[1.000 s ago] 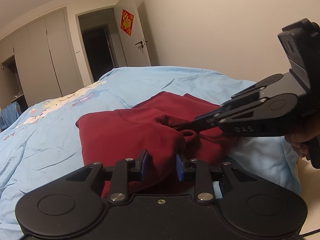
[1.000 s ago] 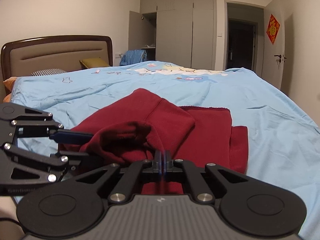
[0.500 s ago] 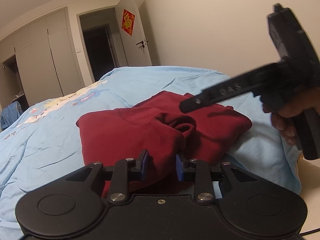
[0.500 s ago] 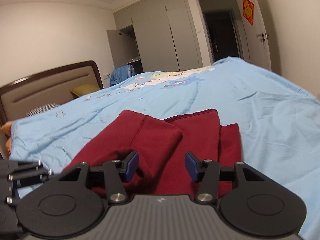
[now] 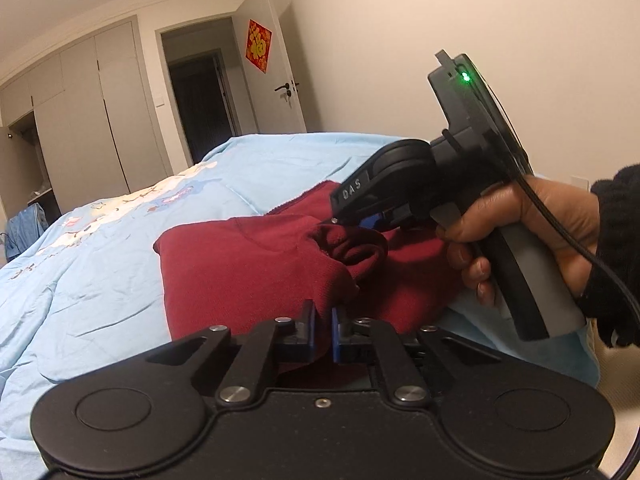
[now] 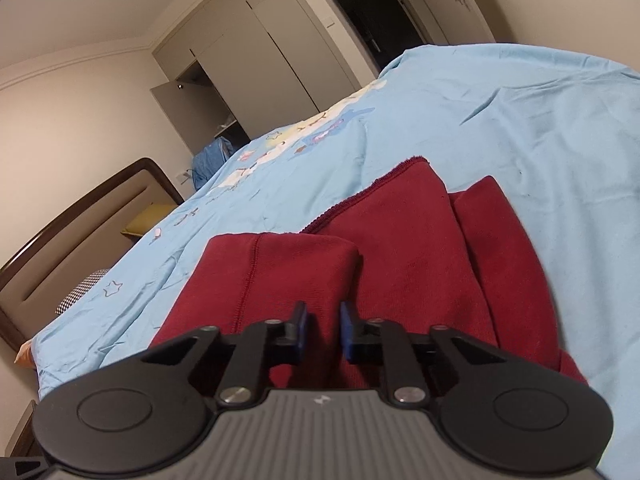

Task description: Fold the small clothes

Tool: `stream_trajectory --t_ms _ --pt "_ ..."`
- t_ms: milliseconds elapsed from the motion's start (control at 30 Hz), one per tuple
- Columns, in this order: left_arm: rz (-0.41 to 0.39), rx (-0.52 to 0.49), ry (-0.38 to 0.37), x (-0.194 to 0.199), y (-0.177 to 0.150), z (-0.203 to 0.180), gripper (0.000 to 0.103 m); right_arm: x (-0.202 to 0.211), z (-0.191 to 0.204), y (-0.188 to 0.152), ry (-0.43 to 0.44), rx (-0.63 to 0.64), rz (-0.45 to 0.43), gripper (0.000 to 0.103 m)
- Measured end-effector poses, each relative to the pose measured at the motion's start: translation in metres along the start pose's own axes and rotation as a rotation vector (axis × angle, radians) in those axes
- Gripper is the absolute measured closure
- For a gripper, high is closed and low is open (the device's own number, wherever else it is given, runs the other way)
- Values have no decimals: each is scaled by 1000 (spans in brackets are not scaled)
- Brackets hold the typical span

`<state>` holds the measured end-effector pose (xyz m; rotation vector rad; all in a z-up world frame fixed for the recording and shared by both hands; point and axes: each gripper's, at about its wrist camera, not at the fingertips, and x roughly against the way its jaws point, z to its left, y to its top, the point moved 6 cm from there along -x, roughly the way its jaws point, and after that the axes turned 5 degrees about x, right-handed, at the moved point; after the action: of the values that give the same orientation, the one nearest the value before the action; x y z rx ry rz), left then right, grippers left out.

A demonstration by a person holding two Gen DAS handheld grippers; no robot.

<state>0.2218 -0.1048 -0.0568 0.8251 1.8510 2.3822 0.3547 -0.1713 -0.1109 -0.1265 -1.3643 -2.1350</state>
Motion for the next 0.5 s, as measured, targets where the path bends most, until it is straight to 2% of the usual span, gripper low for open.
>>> stream_trajectory --t_ms 133,300,500 --pt "-27 7 2 2 4 -1 98 11 3 4 -5 35 -48 95" --pt "-52 -6 -10 0 13 -7 98 24 14 16 -15 83 -111 96" --pt "-72 6 -97 -4 29 -10 98 49 10 27 -53 114 -180 96"
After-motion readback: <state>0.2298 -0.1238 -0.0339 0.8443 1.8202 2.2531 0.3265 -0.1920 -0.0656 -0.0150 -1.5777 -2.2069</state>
